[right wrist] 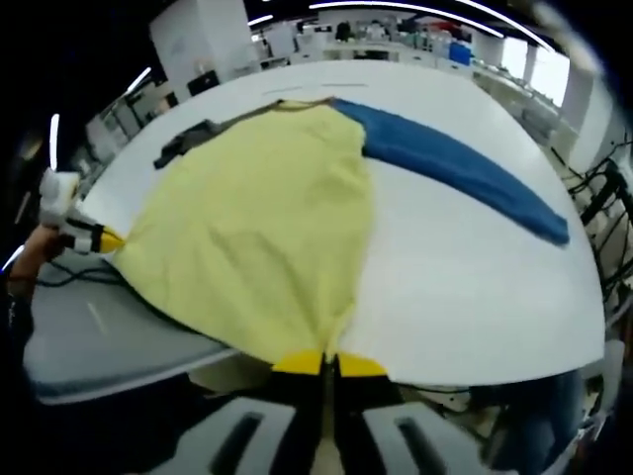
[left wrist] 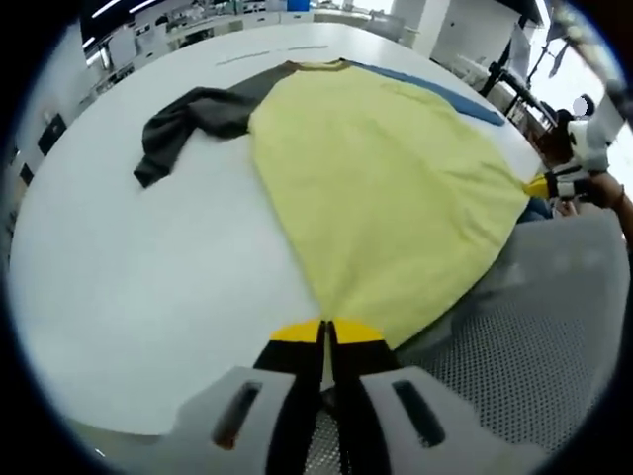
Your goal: Fold the garment on the visible template until the final outline fits inside the template.
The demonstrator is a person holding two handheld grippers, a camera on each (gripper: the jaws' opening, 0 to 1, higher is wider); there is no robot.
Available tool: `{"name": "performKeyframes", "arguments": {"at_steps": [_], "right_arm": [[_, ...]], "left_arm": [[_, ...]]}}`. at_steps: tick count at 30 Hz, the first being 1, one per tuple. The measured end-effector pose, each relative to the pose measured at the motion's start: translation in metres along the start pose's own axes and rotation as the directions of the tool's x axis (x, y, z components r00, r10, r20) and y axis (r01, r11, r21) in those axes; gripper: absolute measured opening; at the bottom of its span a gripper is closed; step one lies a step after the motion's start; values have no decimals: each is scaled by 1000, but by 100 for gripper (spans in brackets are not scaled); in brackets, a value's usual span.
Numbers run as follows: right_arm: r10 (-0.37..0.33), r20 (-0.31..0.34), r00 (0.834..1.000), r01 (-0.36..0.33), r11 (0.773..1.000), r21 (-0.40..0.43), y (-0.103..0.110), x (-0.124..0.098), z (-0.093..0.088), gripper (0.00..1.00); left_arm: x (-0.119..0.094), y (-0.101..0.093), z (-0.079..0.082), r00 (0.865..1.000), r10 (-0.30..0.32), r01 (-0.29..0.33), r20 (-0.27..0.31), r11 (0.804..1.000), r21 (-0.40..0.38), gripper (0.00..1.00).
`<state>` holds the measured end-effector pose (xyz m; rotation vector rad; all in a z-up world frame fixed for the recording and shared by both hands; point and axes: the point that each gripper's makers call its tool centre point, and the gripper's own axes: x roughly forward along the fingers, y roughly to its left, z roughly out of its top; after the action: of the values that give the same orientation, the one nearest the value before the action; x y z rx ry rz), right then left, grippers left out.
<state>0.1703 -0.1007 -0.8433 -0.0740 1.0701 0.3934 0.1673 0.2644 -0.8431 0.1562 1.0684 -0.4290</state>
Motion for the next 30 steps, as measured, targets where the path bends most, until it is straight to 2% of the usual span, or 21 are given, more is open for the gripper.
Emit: {"name": "performKeyframes", "arguments": {"at_steps": [2,4,5,7,9,10,13,16,17,18,20,23,24,26,27,28,30], "right_arm": [[-4,32,999,3,1000,28,-4,-1,6,3],[1,63,998,-3,999,33,-4,-5,11,12],[6,90,996,-8,1000,24,-10,-3,17,16],[6,146,989,-6,1000,5,-10,-6,28,24],[8,182,983,-5,1000,-18,-11,-7,35,29],[11,222,975,-2,999,-41,-12,-8,44,31],[25,272,962,-10,998,-56,-12,-11,58,38],[46,327,944,-27,998,-62,-11,-11,72,46],[56,334,941,-37,997,-63,-10,-10,75,49],[58,334,941,-39,997,-63,-11,-9,76,53],[65,329,942,-39,996,-84,-12,-5,80,59],[84,340,937,-50,993,-106,-13,-3,90,66],[91,346,934,-54,992,-113,-13,-3,94,68],[91,317,944,-56,991,-118,-18,1,101,68],[88,318,944,-50,991,-127,-20,2,105,68],[84,326,942,-39,989,-142,-22,2,111,68],[83,330,940,-34,988,-150,-28,4,123,67]], "left_arm": [[-1,7,3,999,30,-30,22,999,26,4],[-3,9,6,998,31,-33,45,999,29,15],[-4,9,9,998,29,-30,62,999,22,21],[-5,7,16,993,5,-6,114,1000,5,26],[-9,5,24,986,-8,11,166,1000,-20,30],[-12,0,29,981,-21,28,193,999,-33,32],[-14,-3,38,965,-43,61,260,996,-61,47],[-16,4,44,948,-34,54,317,997,-54,63],[-17,4,46,941,-38,60,335,997,-57,69],[-21,-2,53,930,-42,82,366,992,-94,75],[-23,2,58,912,-46,86,407,993,-82,82],[-27,4,60,906,-43,76,421,995,-63,85],[-27,5,62,901,-42,74,431,996,-57,87],[-30,5,67,891,-37,64,452,997,-43,92],[-33,5,70,885,-33,54,465,998,-32,95],[-37,6,77,868,-26,32,496,999,-3,99],[-39,6,80,860,-38,49,509,999,-8,99]]}}
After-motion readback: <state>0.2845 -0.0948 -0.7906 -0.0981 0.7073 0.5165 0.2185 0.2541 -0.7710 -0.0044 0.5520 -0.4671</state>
